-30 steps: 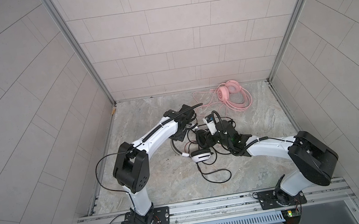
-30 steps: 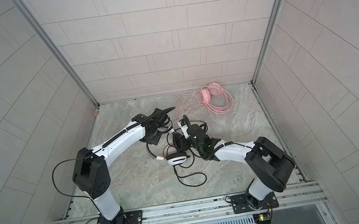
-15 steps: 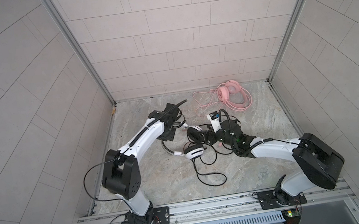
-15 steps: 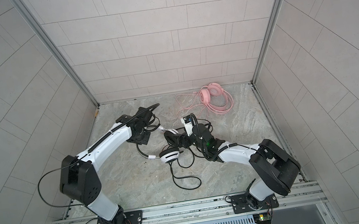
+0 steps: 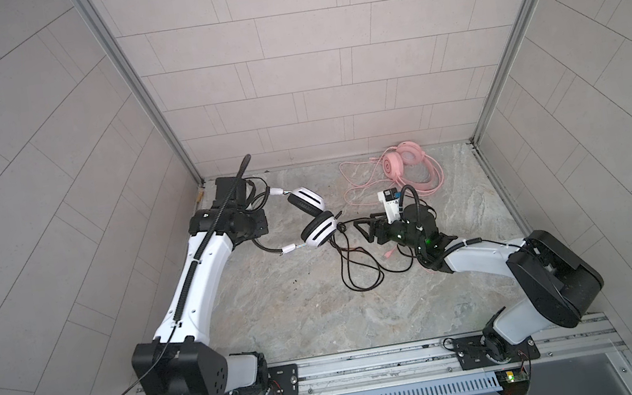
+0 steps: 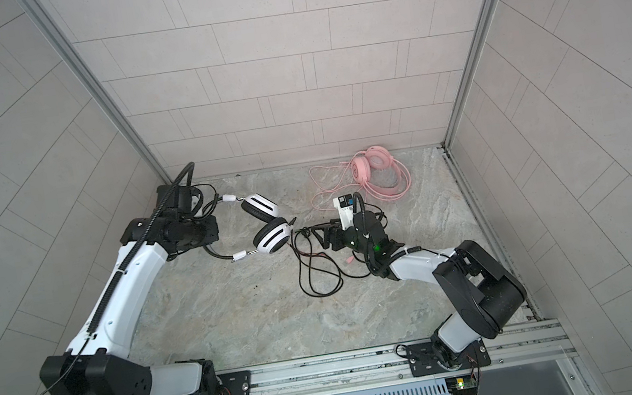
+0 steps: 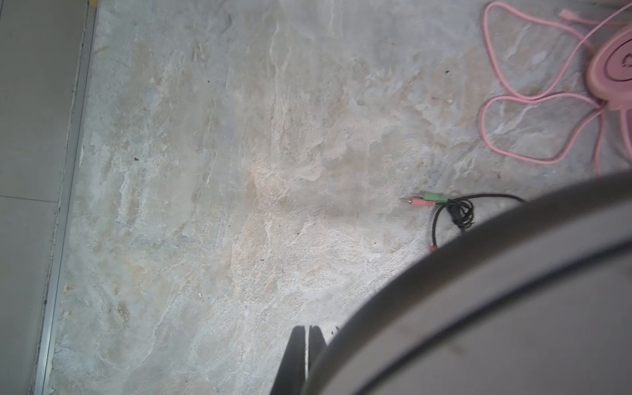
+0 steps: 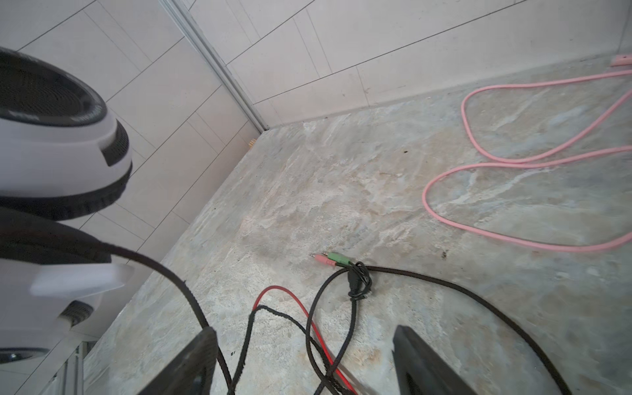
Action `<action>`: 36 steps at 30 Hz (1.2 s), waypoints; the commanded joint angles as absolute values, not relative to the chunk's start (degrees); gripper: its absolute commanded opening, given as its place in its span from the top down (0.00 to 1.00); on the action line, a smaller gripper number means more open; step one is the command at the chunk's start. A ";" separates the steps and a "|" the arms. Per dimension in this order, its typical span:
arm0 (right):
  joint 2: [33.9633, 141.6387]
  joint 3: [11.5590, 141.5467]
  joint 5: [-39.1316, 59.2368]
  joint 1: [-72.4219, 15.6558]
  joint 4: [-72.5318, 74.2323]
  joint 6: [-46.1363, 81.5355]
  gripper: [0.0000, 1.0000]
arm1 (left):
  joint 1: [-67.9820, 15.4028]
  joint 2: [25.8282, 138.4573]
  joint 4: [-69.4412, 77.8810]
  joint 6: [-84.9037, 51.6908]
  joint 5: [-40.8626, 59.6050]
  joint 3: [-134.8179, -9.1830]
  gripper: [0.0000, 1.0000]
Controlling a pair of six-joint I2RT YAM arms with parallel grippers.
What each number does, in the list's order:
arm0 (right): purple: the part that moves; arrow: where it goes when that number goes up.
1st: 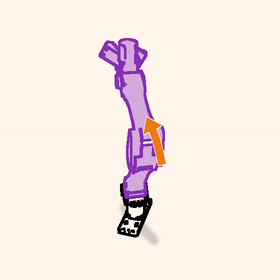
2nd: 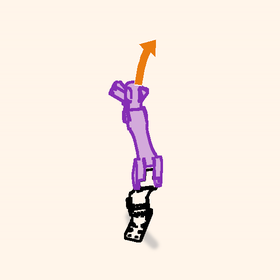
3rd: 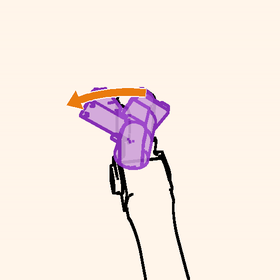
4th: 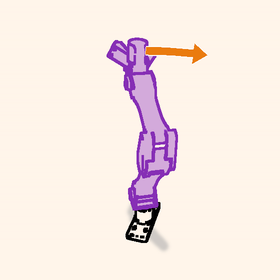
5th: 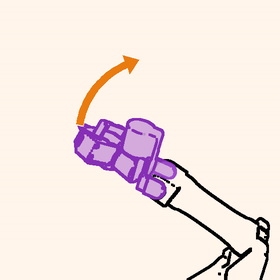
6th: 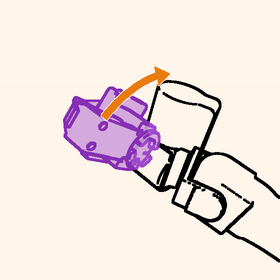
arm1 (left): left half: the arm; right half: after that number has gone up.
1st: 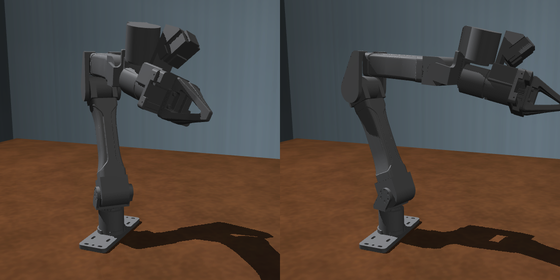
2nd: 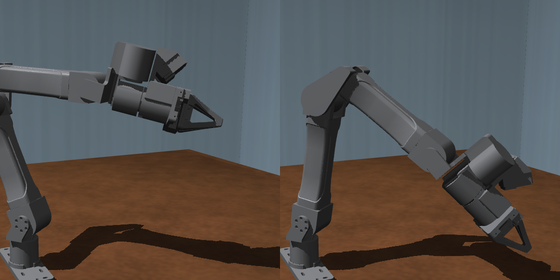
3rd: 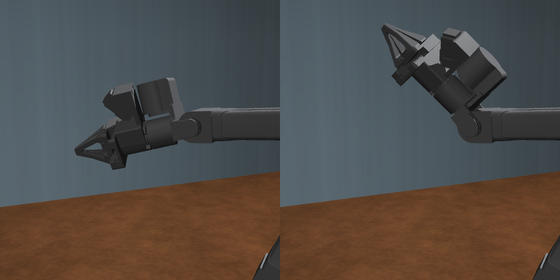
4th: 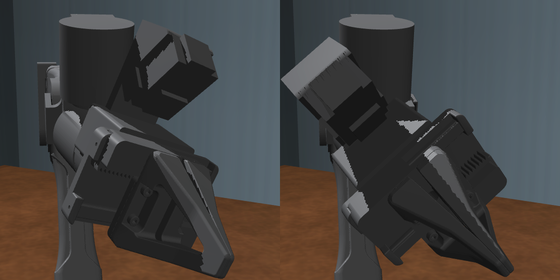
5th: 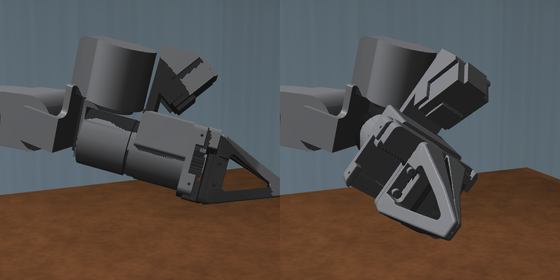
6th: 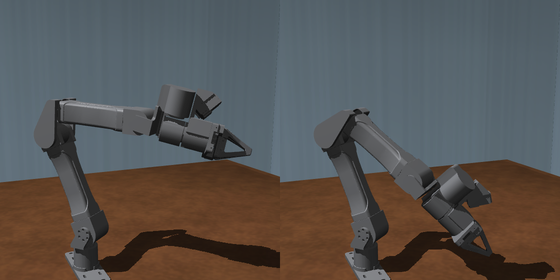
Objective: Wrap the headphones
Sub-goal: 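Lift the headset with the left gripper, raising it off the table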
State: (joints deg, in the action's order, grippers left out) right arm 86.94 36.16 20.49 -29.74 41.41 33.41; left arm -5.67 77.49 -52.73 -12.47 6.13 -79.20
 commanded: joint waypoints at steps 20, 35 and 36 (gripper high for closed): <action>91.52 41.41 26.29 -36.08 40.58 30.09 0.28 | 4.04 84.30 -58.39 -24.06 28.27 -108.65 1.00; 90.23 42.33 21.49 -35.90 34.11 26.55 0.29 | 4.25 82.73 -60.62 -25.75 28.98 -113.98 1.00; 91.21 42.84 22.43 -35.87 34.27 27.00 0.29 | 4.30 82.73 -60.78 -25.92 29.22 -114.25 1.00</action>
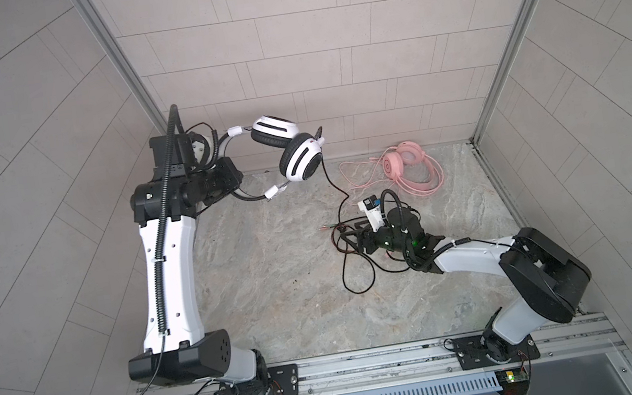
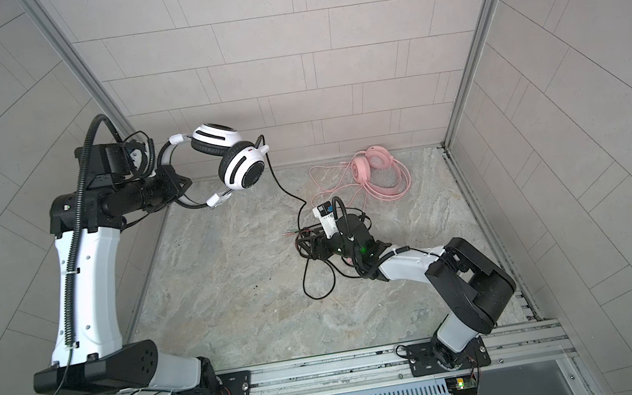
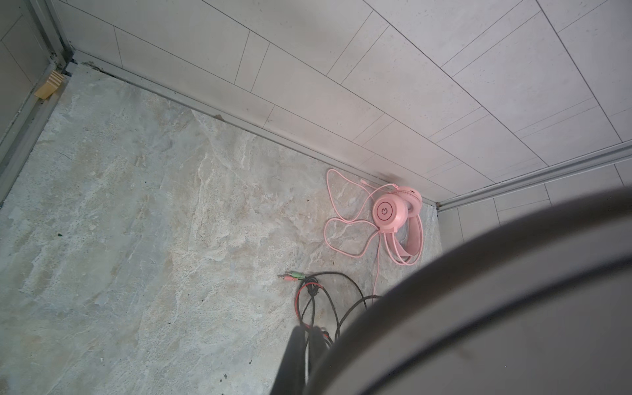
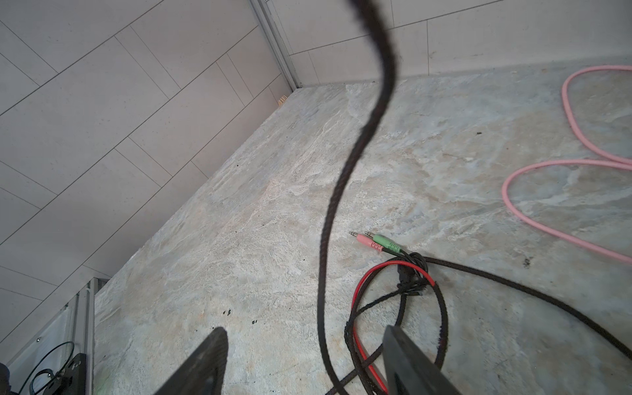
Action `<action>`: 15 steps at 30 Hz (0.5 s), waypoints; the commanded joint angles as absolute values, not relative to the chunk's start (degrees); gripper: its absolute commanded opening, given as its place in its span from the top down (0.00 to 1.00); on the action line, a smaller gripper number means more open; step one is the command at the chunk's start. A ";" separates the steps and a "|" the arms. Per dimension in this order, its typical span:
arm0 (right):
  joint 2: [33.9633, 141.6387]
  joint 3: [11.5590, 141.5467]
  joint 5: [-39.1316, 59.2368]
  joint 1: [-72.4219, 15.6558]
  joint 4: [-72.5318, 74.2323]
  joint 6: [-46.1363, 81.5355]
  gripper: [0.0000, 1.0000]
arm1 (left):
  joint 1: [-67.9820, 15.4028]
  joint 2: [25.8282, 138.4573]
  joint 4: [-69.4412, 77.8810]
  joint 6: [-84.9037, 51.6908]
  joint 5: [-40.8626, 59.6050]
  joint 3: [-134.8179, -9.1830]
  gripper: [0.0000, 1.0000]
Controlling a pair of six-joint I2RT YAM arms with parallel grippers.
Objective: Wrap the headphones
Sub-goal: 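Lift the headset with the left gripper, raising it off the table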
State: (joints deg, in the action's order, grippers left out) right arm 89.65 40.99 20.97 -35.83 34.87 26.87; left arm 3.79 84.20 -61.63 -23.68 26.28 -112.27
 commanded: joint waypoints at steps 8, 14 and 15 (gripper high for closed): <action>97.95 46.21 26.41 -36.19 35.62 28.16 0.32 | 4.39 82.91 -61.39 -26.66 31.00 -115.43 1.00; 100.14 47.53 28.26 -36.67 35.95 29.00 0.43 | 5.30 83.45 -60.15 -28.06 31.24 -116.27 1.00; 100.24 47.71 28.33 -36.75 35.88 28.92 0.46 | 5.85 83.73 -59.30 -28.94 31.68 -116.37 1.00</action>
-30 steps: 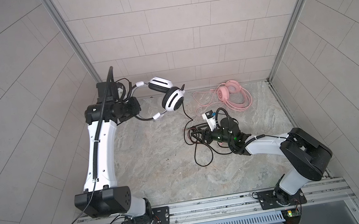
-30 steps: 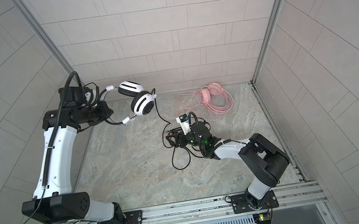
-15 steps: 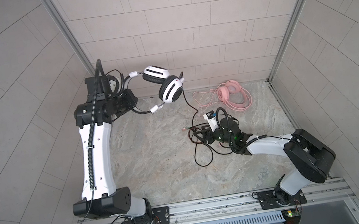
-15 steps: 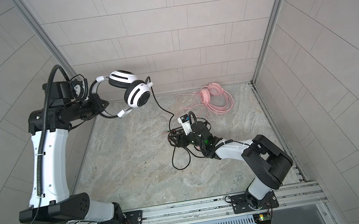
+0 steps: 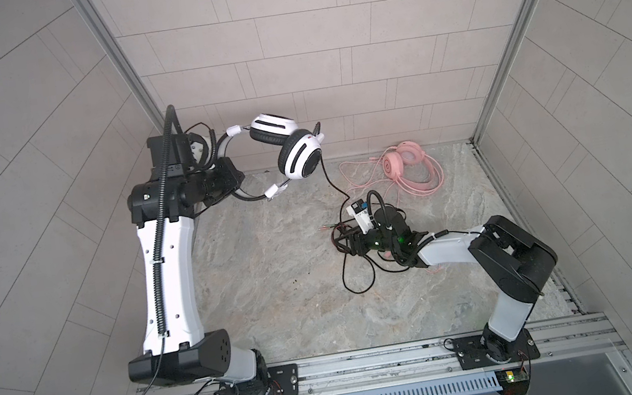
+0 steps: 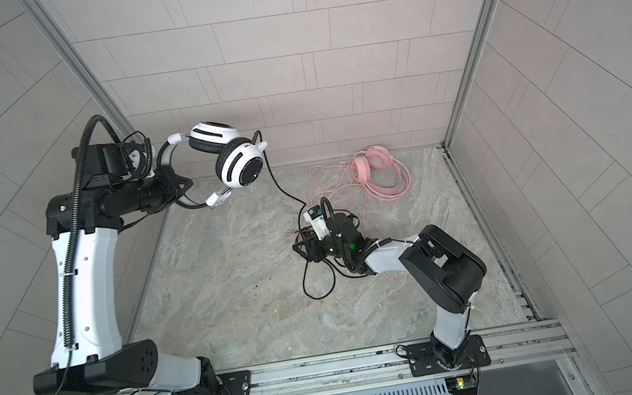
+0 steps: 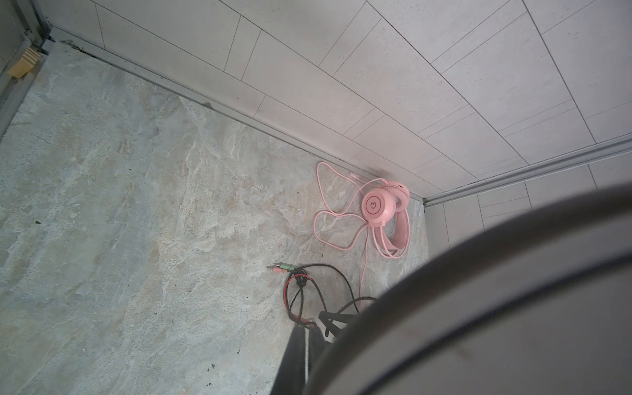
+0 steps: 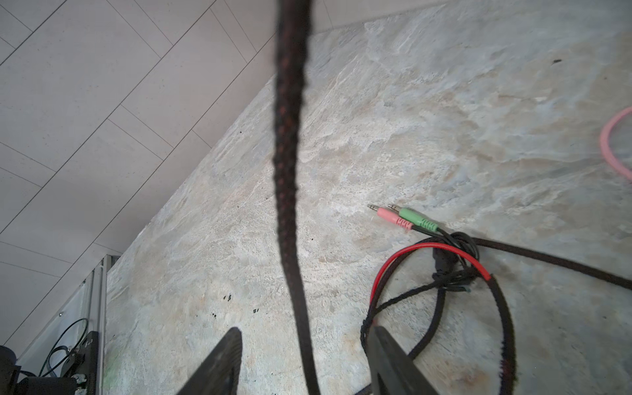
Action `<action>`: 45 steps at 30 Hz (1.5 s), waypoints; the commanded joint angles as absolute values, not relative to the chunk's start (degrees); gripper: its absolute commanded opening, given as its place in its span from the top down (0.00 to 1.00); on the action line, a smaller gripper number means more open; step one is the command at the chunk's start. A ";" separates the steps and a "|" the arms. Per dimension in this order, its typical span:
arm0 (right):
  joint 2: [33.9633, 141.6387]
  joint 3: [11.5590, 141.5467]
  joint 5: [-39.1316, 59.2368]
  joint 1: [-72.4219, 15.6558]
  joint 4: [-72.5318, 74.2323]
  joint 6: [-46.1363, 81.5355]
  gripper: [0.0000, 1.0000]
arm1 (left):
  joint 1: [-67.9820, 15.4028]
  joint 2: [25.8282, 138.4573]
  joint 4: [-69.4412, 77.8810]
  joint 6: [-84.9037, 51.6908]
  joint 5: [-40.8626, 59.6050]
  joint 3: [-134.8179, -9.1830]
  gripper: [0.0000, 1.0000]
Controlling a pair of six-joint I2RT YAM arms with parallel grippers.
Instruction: Wrap the headphones
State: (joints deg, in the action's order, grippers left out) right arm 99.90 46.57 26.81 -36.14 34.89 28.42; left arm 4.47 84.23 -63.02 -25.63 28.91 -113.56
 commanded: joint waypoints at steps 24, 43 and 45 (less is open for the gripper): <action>91.86 72.96 17.01 -38.84 -29.07 14.57 1.00 | 6.18 75.79 -36.60 -37.90 24.22 -86.22 1.00; 83.23 76.76 3.59 -56.44 -58.95 12.00 1.00 | 6.41 79.28 -30.65 -36.30 20.09 -77.99 1.00; 84.45 76.78 3.17 -56.96 -60.13 12.68 1.00 | 6.34 79.15 -28.21 -38.03 20.52 -76.33 1.00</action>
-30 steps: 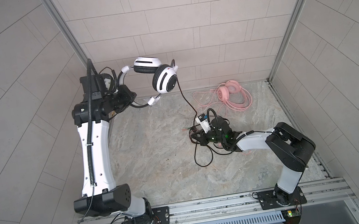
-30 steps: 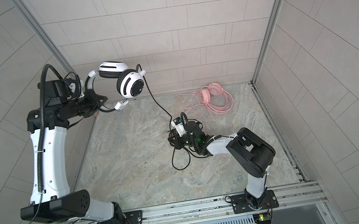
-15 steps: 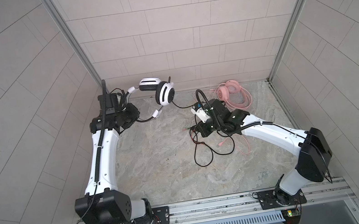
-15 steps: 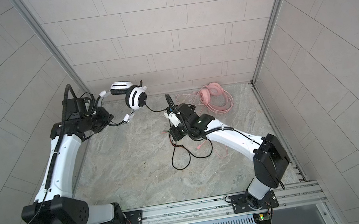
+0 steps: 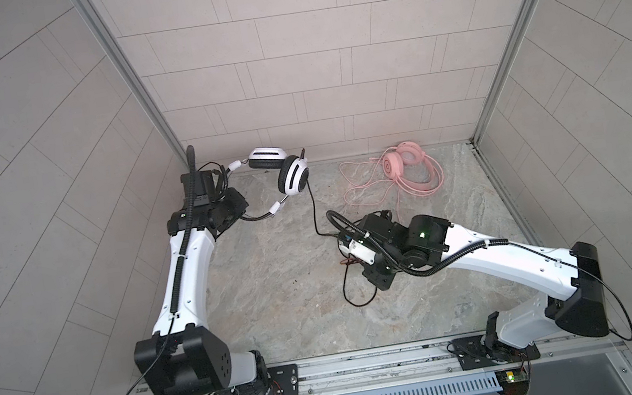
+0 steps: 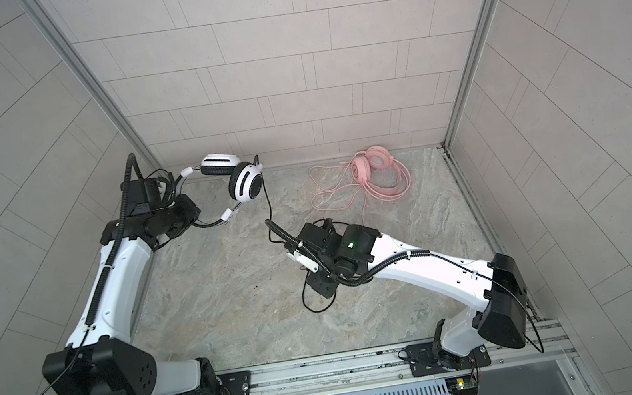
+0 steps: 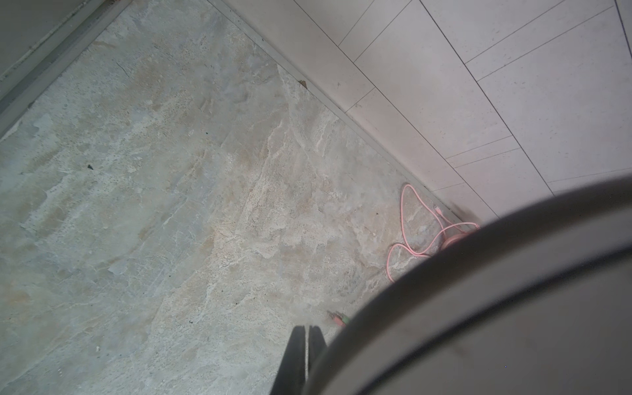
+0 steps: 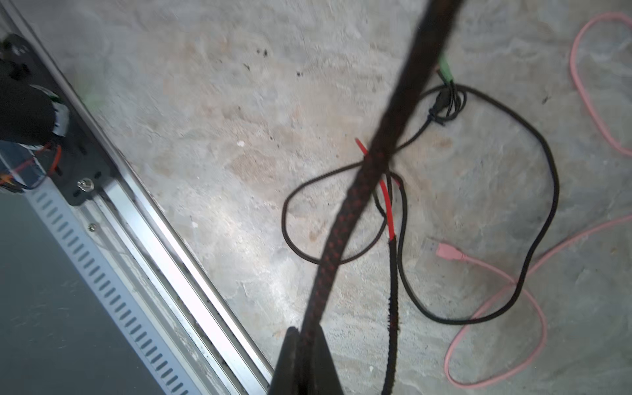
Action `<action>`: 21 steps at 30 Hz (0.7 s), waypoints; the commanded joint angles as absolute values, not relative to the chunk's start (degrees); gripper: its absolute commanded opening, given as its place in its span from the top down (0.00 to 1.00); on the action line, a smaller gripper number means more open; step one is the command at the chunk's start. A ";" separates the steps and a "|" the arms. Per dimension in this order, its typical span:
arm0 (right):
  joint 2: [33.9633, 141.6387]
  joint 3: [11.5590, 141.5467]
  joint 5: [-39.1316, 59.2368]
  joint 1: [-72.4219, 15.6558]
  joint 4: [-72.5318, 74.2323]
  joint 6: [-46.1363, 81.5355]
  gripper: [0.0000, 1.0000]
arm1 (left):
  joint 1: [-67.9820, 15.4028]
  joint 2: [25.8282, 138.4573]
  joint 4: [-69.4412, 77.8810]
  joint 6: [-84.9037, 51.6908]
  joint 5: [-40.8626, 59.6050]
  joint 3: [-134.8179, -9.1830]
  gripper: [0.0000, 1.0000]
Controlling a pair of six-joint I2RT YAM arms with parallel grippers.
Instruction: Wrap the headphones
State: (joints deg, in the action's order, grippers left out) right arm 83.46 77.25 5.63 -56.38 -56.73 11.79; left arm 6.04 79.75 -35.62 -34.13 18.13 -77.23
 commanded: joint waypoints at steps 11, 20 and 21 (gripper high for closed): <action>95.12 100.11 -4.24 -65.23 -73.40 8.96 1.00 | 4.66 82.30 -30.34 -33.83 22.76 -74.01 1.00; 98.70 118.41 -17.77 -65.26 -79.32 2.02 1.00 | -4.17 80.54 -41.45 -21.27 13.69 -76.87 1.00; 98.47 119.04 -19.51 -65.17 -79.28 1.49 1.00 | -4.68 79.90 -41.57 -20.05 13.91 -76.33 1.00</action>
State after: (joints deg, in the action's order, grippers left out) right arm 98.76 116.49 -11.18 -65.30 -75.31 4.86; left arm -3.64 83.07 -39.92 -24.67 14.61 -74.89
